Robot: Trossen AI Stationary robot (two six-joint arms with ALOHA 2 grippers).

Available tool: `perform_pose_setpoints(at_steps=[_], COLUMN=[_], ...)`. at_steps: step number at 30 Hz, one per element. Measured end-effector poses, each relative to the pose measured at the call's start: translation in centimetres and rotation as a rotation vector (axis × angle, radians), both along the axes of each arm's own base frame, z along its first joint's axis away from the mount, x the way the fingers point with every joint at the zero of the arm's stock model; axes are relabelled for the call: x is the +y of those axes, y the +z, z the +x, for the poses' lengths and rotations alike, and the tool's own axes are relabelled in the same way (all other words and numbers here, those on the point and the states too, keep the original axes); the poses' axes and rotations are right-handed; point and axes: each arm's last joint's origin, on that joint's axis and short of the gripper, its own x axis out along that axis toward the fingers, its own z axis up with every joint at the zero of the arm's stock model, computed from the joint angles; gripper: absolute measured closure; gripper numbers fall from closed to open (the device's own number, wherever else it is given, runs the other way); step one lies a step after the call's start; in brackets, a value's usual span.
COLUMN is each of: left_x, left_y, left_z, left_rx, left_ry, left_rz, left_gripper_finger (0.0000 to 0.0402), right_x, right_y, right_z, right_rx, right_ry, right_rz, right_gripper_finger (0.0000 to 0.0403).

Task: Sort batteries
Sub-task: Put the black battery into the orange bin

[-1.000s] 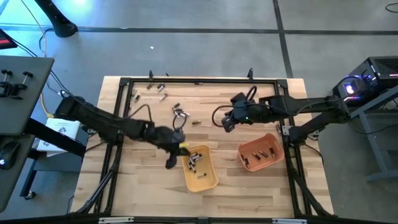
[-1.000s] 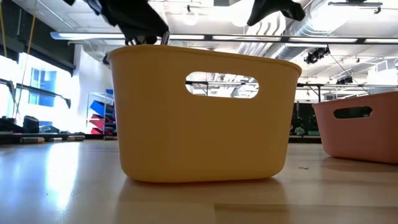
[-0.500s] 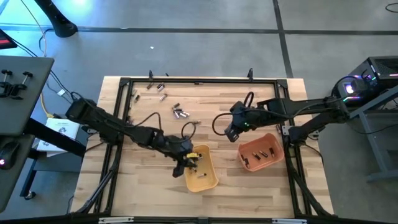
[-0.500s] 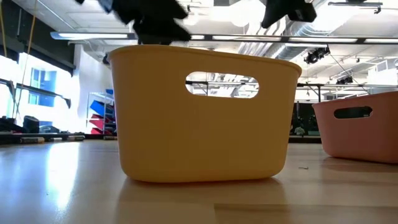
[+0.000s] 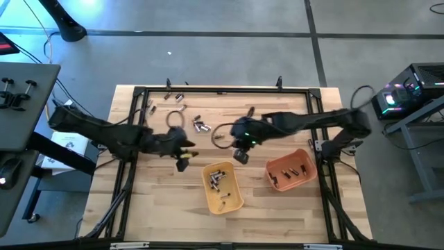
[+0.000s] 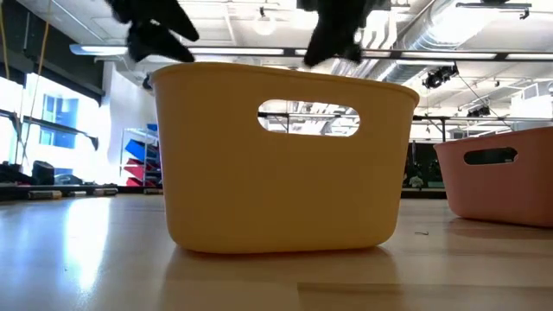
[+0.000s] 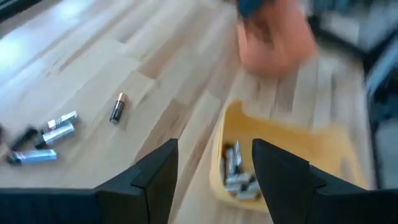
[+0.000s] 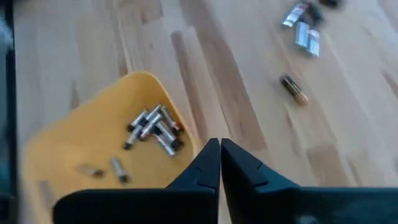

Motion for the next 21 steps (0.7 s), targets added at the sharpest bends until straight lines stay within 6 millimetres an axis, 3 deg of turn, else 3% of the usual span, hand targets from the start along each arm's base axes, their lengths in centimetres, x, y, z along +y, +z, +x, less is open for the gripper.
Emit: perform_pose_setpoints(at_steps=[6, 13, 16, 21], left_x=[-0.8, -1.8, -1.8, -1.2], left_y=[-3.0, -3.8, -3.6, -3.4], left_z=[-2.5, -2.8, -2.8, -3.1], left_rx=[-0.081, -0.057, -0.064, -0.072], left_ry=[0.131, 0.114, 0.096, 0.138], left_rz=[-0.244, -0.24, -0.201, -0.146], left_gripper_finger=[0.0205, 0.0205, 0.0205, 0.0205], right_x=[-5.6, -8.3, -8.8, -9.6], right_y=[-4.8, -10.3, -12.5, -15.2], right_z=[4.5, 7.7, 8.6, 9.9], right_rx=[0.0, 0.162, 0.205, 0.241], right_ry=[0.195, 0.381, 0.439, 0.401], right_rz=[-0.069, -0.24, -0.27, -0.264], right_gripper_finger=[0.0314, 0.0187, 0.0166, 0.0169])
